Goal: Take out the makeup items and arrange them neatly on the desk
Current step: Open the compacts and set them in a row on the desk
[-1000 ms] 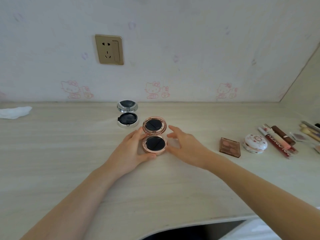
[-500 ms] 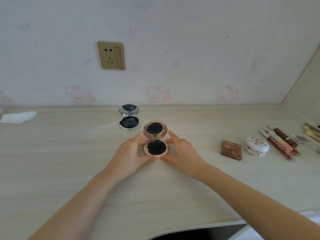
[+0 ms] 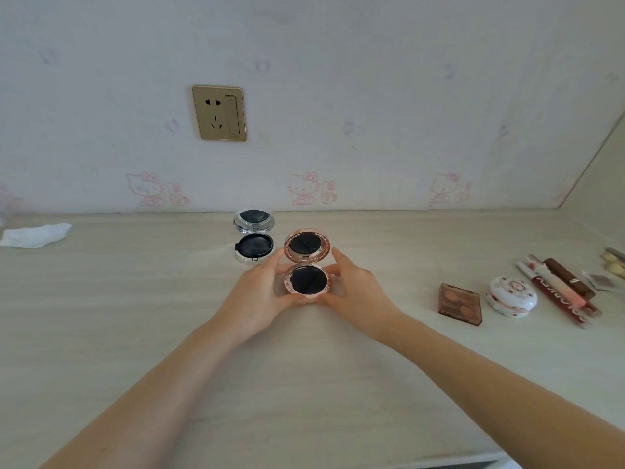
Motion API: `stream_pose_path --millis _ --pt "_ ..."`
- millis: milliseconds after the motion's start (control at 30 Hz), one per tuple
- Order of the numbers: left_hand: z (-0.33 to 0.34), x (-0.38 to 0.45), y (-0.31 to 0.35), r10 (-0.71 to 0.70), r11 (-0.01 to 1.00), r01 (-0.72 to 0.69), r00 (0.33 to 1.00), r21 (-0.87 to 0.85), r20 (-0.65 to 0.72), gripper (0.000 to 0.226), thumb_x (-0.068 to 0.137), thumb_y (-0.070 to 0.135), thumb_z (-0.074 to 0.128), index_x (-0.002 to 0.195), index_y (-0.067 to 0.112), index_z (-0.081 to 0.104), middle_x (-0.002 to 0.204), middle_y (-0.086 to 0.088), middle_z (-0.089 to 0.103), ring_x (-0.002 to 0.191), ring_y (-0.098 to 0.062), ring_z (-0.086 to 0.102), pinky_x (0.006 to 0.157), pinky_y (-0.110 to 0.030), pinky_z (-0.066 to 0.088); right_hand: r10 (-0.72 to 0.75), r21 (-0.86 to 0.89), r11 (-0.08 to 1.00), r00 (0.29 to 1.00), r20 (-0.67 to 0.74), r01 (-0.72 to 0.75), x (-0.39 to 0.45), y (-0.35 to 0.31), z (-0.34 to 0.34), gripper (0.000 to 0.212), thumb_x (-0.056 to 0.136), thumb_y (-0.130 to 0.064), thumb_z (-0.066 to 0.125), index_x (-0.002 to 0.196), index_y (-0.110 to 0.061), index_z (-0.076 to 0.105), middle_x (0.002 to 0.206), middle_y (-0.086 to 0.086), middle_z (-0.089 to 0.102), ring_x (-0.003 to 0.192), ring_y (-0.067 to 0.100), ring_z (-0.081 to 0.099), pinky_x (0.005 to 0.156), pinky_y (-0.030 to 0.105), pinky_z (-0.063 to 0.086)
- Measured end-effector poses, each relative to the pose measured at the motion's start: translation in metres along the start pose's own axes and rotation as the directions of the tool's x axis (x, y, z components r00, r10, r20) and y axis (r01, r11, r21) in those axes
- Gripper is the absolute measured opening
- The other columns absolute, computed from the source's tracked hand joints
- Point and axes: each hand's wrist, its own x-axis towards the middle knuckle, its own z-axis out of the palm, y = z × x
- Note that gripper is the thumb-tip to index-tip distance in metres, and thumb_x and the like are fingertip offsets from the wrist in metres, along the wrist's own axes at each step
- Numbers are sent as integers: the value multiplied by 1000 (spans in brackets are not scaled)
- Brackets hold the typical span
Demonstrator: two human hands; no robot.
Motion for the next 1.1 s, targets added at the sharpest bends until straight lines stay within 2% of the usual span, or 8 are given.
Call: stream_pose_path --millis 133,200,367,533,600,733,933,1100 --pt "-1 19 -4 -21 1000 21 1000 -9 8 90 72 34 81 145 27 30 120 26 58 97 30 34 78 11 22 56 -5 998 998 11 -56 22 2 -2 87 81 -22 72 148 -10 19 120 1 65 112 22 56 71 14 32" --pt "-2 28 -6 -48 999 48 999 -20 10 91 71 34 82 143 33 27 110 30 60 96 28 40 77 7 27 47 -15 999 999 15 -47 33 2 -4 83 82 -18 70 149 -16 21 114 2 66 110 22 57 73 13 33" --pt "-3 53 -9 -83 995 84 996 -49 24 87 70 32 82 136 41 27 112 15 68 105 -4 57 83 -17 36 43 27 999 998 40 -44 57 6 -11 80 79 -14 69 146 -32 30 109 0 66 101 17 61 84 19 41" --pt "-4 67 -7 -94 995 96 994 -39 50 85 70 27 83 138 33 31 100 22 67 93 15 57 76 -3 35 76 35 996 996 42 -77 74 16 -9 78 80 -18 70 145 -32 31 109 1 65 97 14 61 80 18 40" --pt "-3 72 -5 -71 997 70 996 23 47 83 69 30 83 136 28 34 97 24 62 95 15 55 75 -1 36 90 42 995 995 40 -92 77 19 -8 76 80 -20 71 144 -32 31 108 0 65 96 14 60 78 17 40" --pt "-4 78 -2 -148 953 119 985 280 85 87 70 46 79 137 22 29 121 -11 50 114 -28 50 91 -38 46 110 39 993 993 46 -112 80 22 -5 79 77 -25 74 143 -33 32 104 -2 66 93 13 59 67 5 37" --pt "-3 71 3 -168 911 145 986 385 25 98 73 53 73 145 16 17 119 -18 51 110 -33 53 86 -39 48 110 12 994 993 45 -111 79 22 0 72 81 -21 68 143 -26 32 99 -6 66 101 19 58 77 22 41" --pt "5 48 10 -50 838 108 991 534 -122 87 86 47 61 151 18 12 102 -10 56 95 -29 55 64 -32 38 83 -94 993 995 54 -78 76 19 3 60 86 -20 61 141 -16 37 114 0 68 111 29 56 88 28 41"
